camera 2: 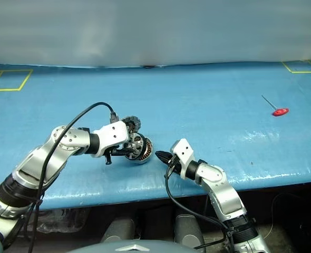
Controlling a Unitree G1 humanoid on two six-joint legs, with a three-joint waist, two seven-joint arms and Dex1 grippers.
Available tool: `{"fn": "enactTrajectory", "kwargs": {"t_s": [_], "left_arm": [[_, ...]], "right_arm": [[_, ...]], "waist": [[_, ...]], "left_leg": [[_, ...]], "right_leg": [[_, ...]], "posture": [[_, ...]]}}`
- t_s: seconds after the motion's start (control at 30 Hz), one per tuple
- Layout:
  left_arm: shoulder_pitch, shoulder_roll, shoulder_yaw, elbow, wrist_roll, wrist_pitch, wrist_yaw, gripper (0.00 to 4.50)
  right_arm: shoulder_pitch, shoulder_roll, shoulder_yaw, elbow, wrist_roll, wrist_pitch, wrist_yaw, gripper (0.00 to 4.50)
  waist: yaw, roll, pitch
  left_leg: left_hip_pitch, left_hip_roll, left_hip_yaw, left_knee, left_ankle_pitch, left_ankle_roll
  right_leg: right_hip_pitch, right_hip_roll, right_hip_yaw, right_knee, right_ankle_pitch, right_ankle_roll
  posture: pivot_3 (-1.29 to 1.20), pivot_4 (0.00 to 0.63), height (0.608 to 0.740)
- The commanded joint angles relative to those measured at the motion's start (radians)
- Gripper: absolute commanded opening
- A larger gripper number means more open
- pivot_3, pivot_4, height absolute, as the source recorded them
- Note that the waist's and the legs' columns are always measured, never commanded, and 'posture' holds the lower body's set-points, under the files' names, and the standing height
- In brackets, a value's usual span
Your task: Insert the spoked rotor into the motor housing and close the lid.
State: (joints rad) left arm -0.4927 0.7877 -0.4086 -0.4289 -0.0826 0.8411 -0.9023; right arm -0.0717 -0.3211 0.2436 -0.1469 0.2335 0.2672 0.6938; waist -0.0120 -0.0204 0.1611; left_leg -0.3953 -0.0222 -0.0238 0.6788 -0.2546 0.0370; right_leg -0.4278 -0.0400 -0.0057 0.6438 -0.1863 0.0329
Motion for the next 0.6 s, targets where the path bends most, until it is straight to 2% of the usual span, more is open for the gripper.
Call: {"fn": "enactTrajectory", "kwargs": {"t_s": [0.03, 0.23, 0.53, 0.57, 0.6], "left_arm": [[-0.026, 0.008, -0.004, 0.008, 0.011, -0.01, -0.013, 1.29], [-0.037, 0.006, -0.008, 0.017, 0.014, -0.009, -0.021, 1.29], [-0.052, 0.001, -0.007, 0.015, 0.008, -0.004, -0.022, 4.28], [-0.054, 0.002, -0.006, 0.014, 0.008, -0.003, -0.022, 4.46], [-0.055, 0.002, -0.005, 0.014, 0.007, -0.003, -0.023, 4.46]], "right_arm": [[0.002, 0.001, -0.015, -0.024, 0.001, -0.025, -0.004, 0.0], [0.006, 0.003, -0.016, -0.026, 0.0, -0.025, -0.01, 0.0], [0.006, 0.003, -0.013, -0.025, 0.001, -0.026, -0.014, 0.0], [0.006, 0.003, -0.013, -0.025, 0.002, -0.025, -0.015, 0.0], [0.006, 0.003, -0.013, -0.024, 0.002, -0.025, -0.015, 0.0]], "waist": [[0.0, 0.0, 0.0], [0.0, 0.0, 0.0], [0.001, 0.0, 0.0], [0.001, 0.0, 0.0], [0.001, 0.0, 0.0]], "left_leg": [[0.0, 0.0, 0.0, 0.0, 0.0, 0.0], [0.0, 0.0, 0.0, 0.0, 0.0, 0.0], [0.0, 0.0, 0.0, 0.0, 0.0, 0.0], [0.0, 0.0, 0.0, 0.0, 0.0, 0.0], [0.0, 0.0, 0.0, 0.0, 0.0, 0.0]], "right_leg": [[0.0, 0.0, 0.0, 0.0, 0.0, 0.0], [0.0, 0.0, 0.0, 0.0, 0.0, 0.0], [0.0, 0.0, 0.0, 0.0, 0.0, 0.0], [0.0, 0.0, 0.0, 0.0, 0.0, 0.0], [0.0, 0.0, 0.0, 0.0, 0.0, 0.0]], "posture": [[0.0, 0.15, 0.74], [0.0, 0.15, 0.74], [0.0, 0.15, 0.74], [0.0, 0.15, 0.74], [0.0, 0.15, 0.74]]}}
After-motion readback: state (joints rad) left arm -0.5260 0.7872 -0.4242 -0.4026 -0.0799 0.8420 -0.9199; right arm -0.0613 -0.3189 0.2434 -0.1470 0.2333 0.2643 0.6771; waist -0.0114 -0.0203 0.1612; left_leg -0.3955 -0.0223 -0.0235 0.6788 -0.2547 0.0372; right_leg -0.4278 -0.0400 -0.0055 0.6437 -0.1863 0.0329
